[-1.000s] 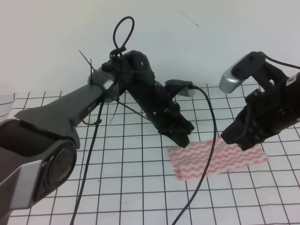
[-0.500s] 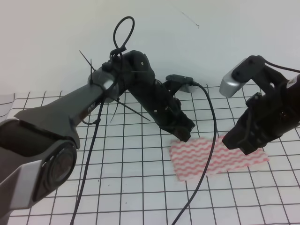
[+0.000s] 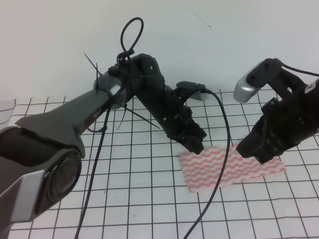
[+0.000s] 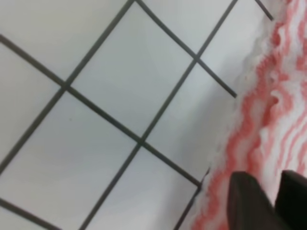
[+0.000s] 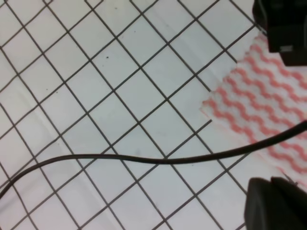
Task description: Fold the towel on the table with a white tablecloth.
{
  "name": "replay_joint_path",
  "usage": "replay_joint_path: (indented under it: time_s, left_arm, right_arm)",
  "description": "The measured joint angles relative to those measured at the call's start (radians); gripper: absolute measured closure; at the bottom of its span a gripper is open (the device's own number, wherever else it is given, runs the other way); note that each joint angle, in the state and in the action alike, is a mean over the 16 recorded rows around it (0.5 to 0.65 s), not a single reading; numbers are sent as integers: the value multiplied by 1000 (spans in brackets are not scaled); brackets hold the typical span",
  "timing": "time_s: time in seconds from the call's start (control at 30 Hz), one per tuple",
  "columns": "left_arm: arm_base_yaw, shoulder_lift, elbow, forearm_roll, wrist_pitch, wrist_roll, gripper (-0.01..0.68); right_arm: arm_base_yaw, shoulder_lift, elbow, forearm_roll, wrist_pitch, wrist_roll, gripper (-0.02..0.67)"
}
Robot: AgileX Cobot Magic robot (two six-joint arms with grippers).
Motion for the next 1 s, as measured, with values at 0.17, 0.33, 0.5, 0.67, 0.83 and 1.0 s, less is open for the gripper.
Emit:
replay_joint_path:
  time_s: [0.17,0.33,0.5,0.67,0.83,1.0]
  left_arm:
    - [6,-5,0,13,12,-22,492]
    - [20,-30,0,25,33,-44,457]
    - [41,-76,0,30,54,-69,465]
    - [58,-141,0,30,71,-90,504]
    - [66,-218,0,26,79,-110,564]
    - [67,-306,0,23,80,-121,623]
  right_arm:
    - [-6,0,0,-11,-43,19,648]
    - [-42,0,0,-27,-96,70,648]
    - [-121,0,14,-28,-143,156,648]
    - [-233,0,63,15,-168,218,648]
    - [-335,0,156,139,-184,201,648]
    - [-397,0,268,273,-216,124,647]
